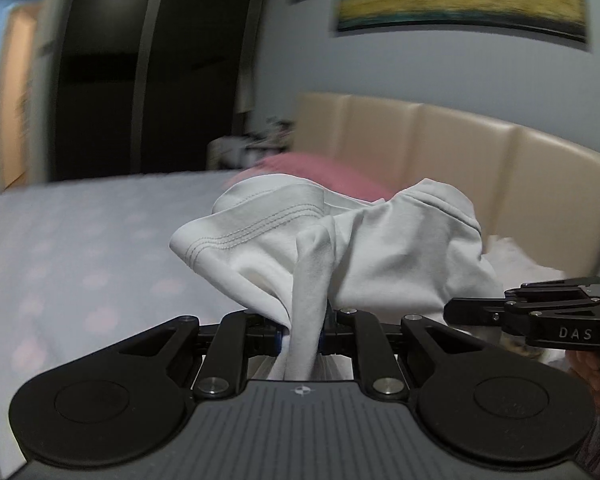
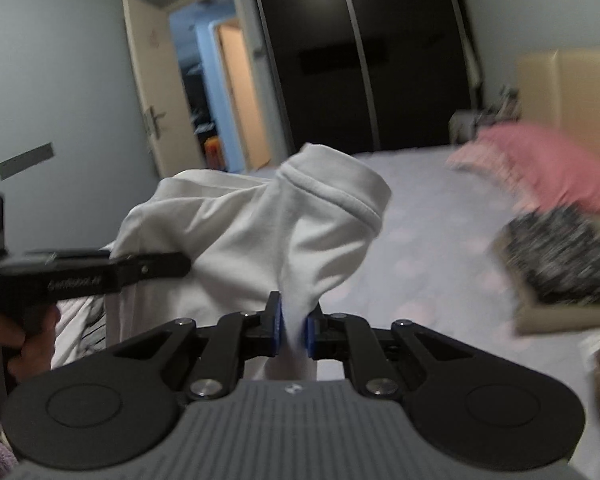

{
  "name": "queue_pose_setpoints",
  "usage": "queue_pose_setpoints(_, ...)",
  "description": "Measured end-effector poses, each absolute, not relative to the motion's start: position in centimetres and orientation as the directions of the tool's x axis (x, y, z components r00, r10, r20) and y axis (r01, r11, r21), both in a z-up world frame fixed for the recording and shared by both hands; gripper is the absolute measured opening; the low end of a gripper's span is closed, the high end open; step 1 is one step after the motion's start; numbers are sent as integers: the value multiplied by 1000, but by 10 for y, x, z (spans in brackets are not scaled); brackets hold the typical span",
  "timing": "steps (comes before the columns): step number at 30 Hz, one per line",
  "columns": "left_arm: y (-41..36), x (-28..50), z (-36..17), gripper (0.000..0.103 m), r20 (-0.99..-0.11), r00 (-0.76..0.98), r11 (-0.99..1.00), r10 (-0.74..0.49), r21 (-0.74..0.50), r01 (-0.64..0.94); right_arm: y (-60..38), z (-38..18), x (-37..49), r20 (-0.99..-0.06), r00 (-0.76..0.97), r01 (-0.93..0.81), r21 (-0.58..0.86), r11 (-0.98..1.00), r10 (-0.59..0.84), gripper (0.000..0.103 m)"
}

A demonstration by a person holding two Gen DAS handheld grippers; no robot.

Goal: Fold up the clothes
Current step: 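Lift the folded T-shirt with both grippers and carry it toward the headboard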

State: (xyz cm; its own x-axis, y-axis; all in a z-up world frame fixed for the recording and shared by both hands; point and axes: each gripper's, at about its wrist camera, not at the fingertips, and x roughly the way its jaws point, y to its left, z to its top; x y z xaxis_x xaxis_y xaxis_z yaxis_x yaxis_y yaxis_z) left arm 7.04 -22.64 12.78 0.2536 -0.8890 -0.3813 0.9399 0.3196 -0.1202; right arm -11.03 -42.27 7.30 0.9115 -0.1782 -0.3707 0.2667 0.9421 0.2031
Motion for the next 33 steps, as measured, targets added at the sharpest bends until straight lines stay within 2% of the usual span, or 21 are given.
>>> queue_pose_setpoints(7, -328, 35, 188, 12, -317, 63, 96, -946, -92, 991, -479, 126, -182, -271, 886, 431, 185, 883, -376, 13)
queue_pose_setpoints(11, -396, 0, 207, 12, -308, -23, -5, -951, -58, 998, -509, 149, -218, -234, 840, 528, 140, 838, -490, 13)
queue_pose_setpoints(20, -511, -59, 205, 12, -363, -215, -231, -907, -1, 973, -573, 154, -281, -270, 689, 723, 200, 661, -672, 13)
queue_pose_setpoints(27, -578, -98, 195, 12, -390, -353, -406, -850, 60, 912, -596, 161, -316, -294, 588, 808, 261, 529, -753, 13)
queue_pose_setpoints(33, -649, -141, 175, 12, -460, -410, -503, -788, 97, 859, -613, 169, -327, -343, 499, 860, 307, 407, -796, 13)
